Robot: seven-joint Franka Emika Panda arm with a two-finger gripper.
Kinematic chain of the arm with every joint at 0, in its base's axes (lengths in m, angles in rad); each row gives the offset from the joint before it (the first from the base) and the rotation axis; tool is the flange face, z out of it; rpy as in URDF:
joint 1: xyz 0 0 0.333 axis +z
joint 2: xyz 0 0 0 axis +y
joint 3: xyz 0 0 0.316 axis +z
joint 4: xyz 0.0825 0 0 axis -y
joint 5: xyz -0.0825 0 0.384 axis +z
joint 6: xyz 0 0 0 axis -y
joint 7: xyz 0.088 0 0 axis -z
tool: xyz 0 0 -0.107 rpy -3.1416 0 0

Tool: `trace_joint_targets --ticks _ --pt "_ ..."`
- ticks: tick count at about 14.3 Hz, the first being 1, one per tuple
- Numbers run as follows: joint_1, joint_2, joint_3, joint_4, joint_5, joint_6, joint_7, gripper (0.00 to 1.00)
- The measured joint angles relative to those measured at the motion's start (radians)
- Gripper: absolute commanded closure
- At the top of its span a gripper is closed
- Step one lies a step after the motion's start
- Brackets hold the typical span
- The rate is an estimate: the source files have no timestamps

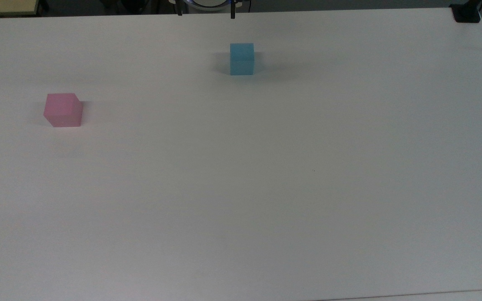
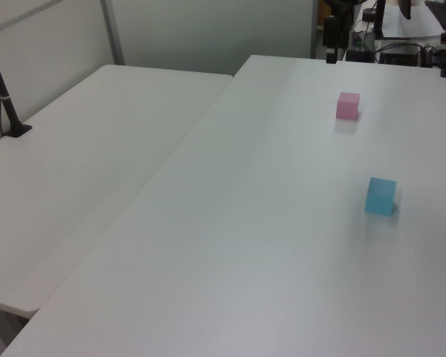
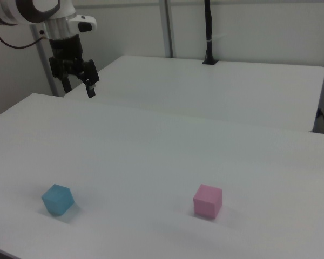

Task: Put blue cube on pink cube
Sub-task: 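Move the open gripper down toward the light blue cube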

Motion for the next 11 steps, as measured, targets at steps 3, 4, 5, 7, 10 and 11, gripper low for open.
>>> trace_joint_targets --ticks 3,4,5,7,10,11 --pt "0.0 -0.005 -0.003 0.002 0.0 0.0 -0.001 0.0" --pt "0.0 -0.007 -0.004 0.002 0.0 0.0 -0.001 0.0" --pt "0.0 -0.009 -0.005 0.002 0.0 0.0 -0.001 0.0" --pt "0.0 -0.01 -0.005 0.002 0.0 0.0 -0.001 0.0" --pt "0.0 -0.011 -0.006 0.001 0.0 0.0 -0.001 0.0" --pt "0.0 -0.011 -0.006 0.001 0.0 0.0 -0.001 0.0"
